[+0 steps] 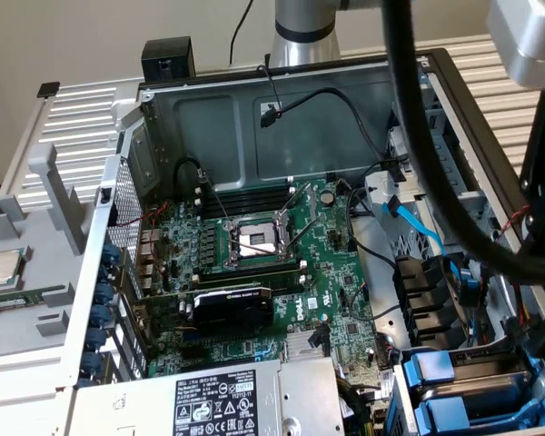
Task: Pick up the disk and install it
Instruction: 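Insert the first disk wire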
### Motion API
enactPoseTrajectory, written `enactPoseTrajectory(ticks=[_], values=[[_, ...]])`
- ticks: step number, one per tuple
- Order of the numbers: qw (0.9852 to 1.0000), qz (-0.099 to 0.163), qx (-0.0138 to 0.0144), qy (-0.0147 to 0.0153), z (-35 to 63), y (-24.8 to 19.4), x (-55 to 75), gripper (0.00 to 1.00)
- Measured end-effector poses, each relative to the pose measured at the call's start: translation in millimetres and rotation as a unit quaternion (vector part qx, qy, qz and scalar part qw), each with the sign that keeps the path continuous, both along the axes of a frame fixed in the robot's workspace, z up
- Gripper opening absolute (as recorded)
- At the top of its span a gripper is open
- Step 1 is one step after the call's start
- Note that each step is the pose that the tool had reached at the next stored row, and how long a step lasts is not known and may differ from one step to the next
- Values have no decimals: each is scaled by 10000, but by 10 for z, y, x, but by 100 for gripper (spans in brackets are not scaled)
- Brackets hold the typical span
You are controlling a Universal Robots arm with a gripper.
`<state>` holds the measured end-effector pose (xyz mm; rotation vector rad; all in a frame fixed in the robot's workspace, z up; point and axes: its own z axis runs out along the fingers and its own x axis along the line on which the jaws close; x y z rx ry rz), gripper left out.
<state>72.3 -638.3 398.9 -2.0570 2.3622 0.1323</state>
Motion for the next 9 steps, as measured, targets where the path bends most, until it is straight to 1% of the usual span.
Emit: enactPoseTrajectory(ticks=[1,2,3,4,6,7,9], values=[[10000,6,8,10,-7,-7,6,49],[10000,20,27,32,-26,-18,19,49],[10000,31,36,42,-34,-20,25,49],[10000,54,48,48,-43,-21,30,49],[9999,144,73,49,-54,-21,37,49],[9995,287,88,50,-63,-21,40,49],[9989,459,97,51,-73,-21,41,49]])
